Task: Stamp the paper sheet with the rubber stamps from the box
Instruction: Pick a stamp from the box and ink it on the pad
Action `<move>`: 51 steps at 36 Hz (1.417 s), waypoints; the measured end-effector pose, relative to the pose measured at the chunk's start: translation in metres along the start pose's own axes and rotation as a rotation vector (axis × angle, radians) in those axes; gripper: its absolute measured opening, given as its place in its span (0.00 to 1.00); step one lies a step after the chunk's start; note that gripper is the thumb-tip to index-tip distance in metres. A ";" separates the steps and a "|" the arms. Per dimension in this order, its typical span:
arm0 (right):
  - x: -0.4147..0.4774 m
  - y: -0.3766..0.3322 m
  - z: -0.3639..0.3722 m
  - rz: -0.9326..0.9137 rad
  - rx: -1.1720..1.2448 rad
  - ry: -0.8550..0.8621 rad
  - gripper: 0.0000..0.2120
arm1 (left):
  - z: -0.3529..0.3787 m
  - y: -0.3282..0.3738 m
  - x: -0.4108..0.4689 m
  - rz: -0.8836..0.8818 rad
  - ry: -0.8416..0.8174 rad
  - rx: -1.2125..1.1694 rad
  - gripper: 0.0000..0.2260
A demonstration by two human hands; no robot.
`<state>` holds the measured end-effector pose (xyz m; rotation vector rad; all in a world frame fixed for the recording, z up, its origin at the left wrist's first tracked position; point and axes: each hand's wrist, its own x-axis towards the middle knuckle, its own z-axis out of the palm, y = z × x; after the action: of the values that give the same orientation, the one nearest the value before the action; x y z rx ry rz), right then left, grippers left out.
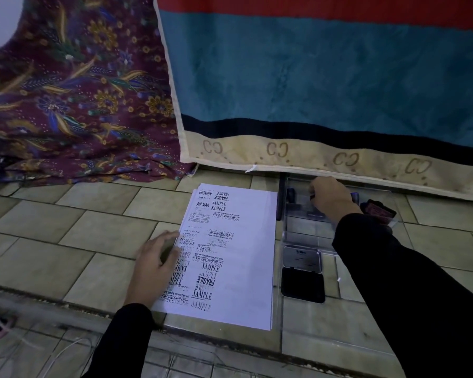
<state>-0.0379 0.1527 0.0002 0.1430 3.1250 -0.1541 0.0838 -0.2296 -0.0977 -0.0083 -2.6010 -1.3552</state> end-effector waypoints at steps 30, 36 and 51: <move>-0.191 -0.002 0.006 -0.203 0.696 0.186 0.10 | 0.003 0.011 -0.003 0.053 0.014 0.030 0.17; -0.204 -0.006 0.018 -0.242 0.662 0.187 0.11 | 0.004 0.013 -0.003 0.048 0.018 0.106 0.13; -0.201 -0.011 0.022 -0.270 0.580 0.184 0.11 | 0.004 0.011 -0.003 0.107 0.024 0.161 0.13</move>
<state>0.1610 0.1212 -0.0173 -0.2805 3.1533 -1.1032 0.0868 -0.2200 -0.0914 -0.1045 -2.6403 -1.1016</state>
